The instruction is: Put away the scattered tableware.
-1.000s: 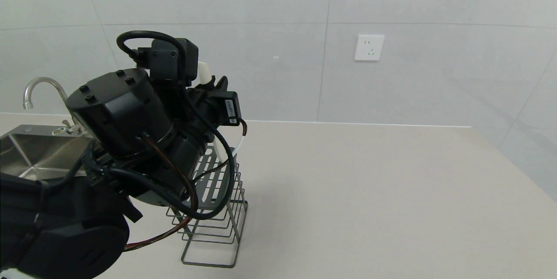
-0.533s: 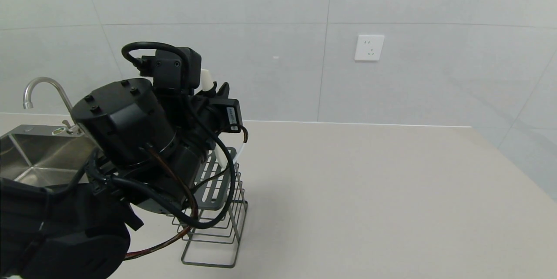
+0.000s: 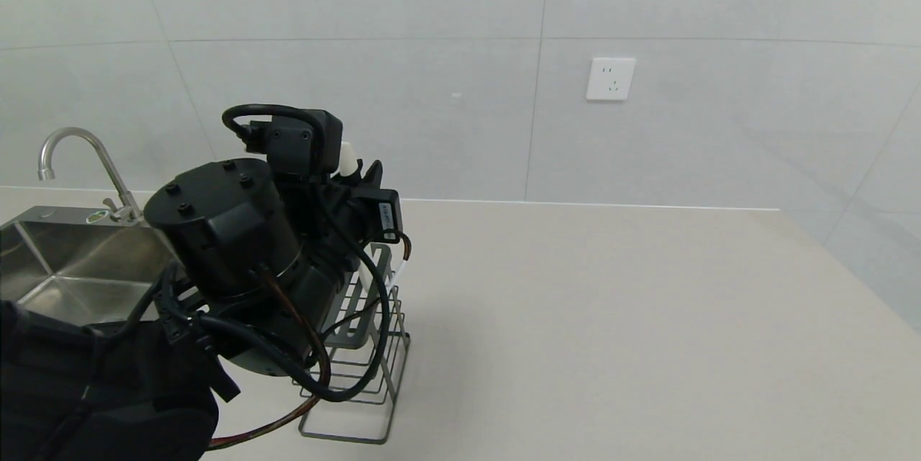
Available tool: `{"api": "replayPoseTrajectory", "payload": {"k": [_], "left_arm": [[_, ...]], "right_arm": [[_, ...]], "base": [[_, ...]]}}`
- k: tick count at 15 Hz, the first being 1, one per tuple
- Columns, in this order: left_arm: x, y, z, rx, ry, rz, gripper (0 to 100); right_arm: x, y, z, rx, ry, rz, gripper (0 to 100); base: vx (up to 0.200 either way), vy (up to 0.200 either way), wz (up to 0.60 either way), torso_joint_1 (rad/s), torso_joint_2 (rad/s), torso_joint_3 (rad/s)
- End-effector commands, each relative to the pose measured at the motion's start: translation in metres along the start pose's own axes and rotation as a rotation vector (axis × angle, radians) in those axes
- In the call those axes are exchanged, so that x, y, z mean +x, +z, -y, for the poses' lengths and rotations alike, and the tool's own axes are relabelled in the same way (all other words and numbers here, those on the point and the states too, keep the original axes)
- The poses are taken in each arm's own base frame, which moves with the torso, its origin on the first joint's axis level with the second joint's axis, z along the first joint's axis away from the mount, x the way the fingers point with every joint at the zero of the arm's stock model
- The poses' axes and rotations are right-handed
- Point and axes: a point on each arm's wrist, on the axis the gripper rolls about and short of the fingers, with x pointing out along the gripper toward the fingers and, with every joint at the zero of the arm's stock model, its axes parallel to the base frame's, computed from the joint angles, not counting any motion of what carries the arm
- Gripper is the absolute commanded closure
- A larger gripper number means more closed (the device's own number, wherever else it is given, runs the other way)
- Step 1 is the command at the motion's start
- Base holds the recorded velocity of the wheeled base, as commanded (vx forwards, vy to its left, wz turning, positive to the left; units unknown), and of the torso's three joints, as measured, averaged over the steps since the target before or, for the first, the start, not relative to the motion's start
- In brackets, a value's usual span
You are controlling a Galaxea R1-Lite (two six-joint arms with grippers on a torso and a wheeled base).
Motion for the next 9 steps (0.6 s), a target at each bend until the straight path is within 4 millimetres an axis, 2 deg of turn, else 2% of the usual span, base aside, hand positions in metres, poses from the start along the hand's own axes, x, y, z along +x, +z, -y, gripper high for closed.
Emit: {"api": "replayPoseTrajectory", "payload": {"k": [1, 9], "left_arm": [[0.001, -0.004, 0.001, 0.009, -0.001, -0.011, 100], [0.004, -0.025, 0.005, 0.004, -0.012, -0.069, 100]], "right_arm": [[0.000, 0.000, 0.000, 0.000, 0.001, -0.003, 100], [0.000, 0.000, 0.000, 0.000, 0.001, -0.001, 100]], "base": [[0.000, 0.000, 0.00, 0.000, 0.00, 0.000], [0.000, 0.000, 0.00, 0.000, 0.00, 0.000]]}}
